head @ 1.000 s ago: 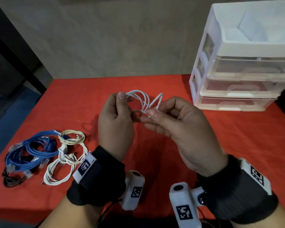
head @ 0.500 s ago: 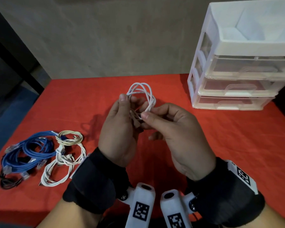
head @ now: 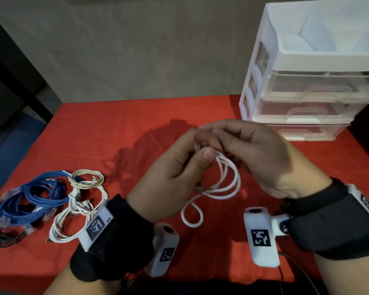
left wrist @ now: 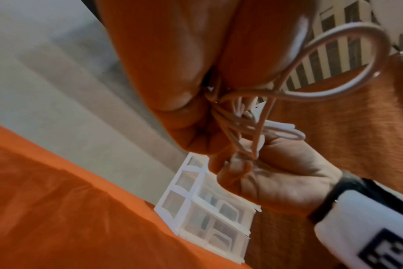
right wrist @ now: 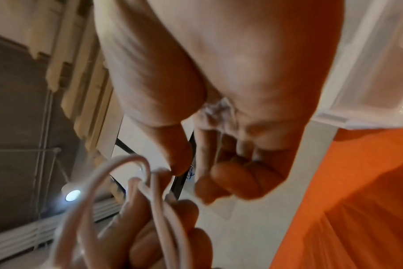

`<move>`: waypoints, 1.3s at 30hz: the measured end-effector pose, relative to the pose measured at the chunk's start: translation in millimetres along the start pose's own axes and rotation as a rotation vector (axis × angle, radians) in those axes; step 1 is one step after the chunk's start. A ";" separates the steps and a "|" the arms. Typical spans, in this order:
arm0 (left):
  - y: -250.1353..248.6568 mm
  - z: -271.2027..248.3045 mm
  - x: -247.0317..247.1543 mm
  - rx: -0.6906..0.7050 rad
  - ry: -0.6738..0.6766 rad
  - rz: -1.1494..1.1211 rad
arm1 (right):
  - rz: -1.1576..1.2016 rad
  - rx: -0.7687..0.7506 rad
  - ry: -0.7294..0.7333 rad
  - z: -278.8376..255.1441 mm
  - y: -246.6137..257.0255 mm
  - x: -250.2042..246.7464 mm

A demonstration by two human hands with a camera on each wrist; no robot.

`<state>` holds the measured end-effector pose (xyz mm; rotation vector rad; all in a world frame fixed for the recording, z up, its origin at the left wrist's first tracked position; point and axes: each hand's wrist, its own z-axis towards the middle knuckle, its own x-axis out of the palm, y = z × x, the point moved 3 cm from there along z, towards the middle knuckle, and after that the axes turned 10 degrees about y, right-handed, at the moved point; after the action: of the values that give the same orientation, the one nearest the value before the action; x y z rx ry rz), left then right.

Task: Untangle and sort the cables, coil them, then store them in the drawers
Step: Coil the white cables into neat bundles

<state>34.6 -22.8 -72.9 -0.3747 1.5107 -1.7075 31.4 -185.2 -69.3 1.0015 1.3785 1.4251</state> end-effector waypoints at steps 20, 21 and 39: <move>17.8 -2.1 2.7 -0.257 0.048 -0.402 | 0.305 -0.274 -0.437 -7.7 29.5 -53.4; 18.2 -0.7 1.2 -0.239 0.016 -0.394 | 0.301 -0.256 -0.421 -7.1 29.0 -49.3; 29.7 5.8 -11.7 -0.316 -0.187 -0.980 | 0.590 0.213 -0.033 4.9 -12.7 18.1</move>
<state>57.0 -17.1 -95.7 -1.5995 1.5532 -2.0262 31.9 -166.6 -82.2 1.6617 1.2835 1.6865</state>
